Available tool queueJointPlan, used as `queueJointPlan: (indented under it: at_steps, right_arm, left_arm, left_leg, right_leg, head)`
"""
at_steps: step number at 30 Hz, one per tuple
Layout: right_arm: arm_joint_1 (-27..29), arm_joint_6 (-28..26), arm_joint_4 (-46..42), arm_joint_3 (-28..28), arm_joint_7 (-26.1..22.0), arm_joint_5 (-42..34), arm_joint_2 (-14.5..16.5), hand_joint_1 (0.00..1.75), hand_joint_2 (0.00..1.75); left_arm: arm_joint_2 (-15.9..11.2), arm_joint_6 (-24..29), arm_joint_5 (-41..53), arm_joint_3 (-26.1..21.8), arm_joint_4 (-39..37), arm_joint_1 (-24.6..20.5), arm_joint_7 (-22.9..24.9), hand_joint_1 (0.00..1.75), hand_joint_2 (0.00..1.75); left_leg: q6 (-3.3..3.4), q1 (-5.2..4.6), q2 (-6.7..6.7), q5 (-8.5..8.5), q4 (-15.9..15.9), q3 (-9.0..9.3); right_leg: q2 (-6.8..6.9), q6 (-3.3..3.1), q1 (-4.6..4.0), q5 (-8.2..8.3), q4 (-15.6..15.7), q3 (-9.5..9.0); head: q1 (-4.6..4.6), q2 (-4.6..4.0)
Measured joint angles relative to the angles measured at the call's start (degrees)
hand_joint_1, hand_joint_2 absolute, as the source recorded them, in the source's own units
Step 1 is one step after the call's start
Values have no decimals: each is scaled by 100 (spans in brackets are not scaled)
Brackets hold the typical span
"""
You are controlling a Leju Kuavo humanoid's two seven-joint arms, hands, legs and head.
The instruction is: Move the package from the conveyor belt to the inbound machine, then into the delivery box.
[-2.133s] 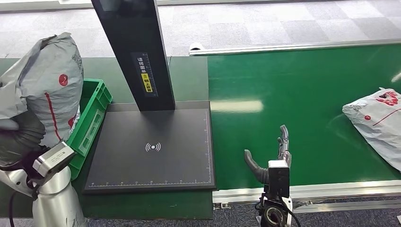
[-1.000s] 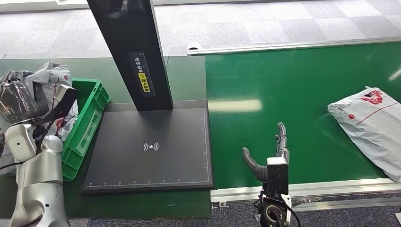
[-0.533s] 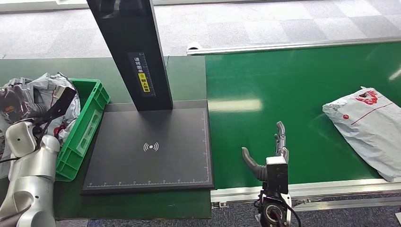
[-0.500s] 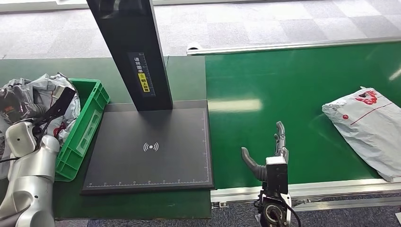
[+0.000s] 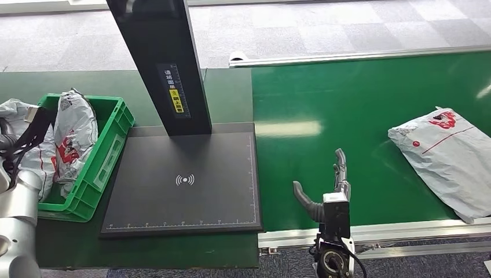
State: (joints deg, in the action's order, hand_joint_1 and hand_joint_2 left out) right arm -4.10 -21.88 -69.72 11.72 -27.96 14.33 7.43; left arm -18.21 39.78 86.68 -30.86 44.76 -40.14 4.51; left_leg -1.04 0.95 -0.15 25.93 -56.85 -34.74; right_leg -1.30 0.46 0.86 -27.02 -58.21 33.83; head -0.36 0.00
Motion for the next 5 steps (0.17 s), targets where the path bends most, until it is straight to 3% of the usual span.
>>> queueJointPlan:
  at_steps: [5]
  right_arm:
    - [-1,-1,1,48,33,29,-1,0,175]
  left_arm:
    - [-20,1,-58,-54,-141,-45,-58,0,175]
  left_leg:
    - [0,0,0,-1,0,1]
  right_leg:
    - [0,0,0,1,0,0]
  head:
    - [1,0]
